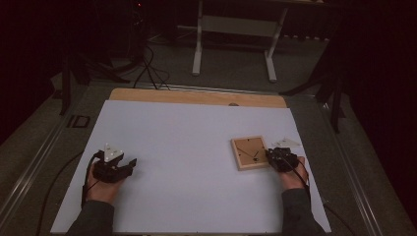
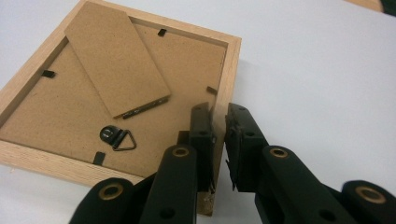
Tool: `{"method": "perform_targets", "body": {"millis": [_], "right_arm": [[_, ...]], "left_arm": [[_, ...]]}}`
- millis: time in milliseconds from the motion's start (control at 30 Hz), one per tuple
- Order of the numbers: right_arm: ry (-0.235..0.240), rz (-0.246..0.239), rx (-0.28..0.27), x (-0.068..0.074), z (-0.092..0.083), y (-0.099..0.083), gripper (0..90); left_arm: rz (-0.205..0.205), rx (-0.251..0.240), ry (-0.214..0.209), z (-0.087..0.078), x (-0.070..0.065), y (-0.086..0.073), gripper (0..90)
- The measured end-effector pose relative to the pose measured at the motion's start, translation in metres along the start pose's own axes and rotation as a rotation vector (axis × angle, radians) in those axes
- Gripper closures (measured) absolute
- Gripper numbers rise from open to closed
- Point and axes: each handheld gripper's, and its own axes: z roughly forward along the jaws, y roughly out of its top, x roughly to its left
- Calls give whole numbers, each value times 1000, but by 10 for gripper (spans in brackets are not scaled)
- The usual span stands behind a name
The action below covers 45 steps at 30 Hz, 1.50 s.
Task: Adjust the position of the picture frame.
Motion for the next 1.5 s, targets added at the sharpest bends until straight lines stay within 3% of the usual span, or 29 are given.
{"method": "perform_targets", "body": {"millis": [367,400,533,833,1067,1233,1367,1500], "right_arm": [[83,-107,-25,35,7,12,813],[111,-149,-39,45,9,15,813],[143,-190,-50,58,10,18,813],[205,-265,-75,78,9,19,813],[242,-287,-75,85,8,21,812],[266,-259,-73,82,7,22,809],[275,-233,-100,79,-4,23,832],[292,-230,-86,78,-16,20,898]], "left_arm": [[0,-1,0,0,0,0,456],[-1,-3,0,0,0,0,456],[-3,-4,0,0,0,0,456],[-2,-4,1,-1,0,0,456],[-2,-5,2,-1,0,0,456],[-5,-4,1,-1,1,0,455],[-2,-2,1,-1,1,0,455],[-2,-3,1,-1,1,0,455]]}}
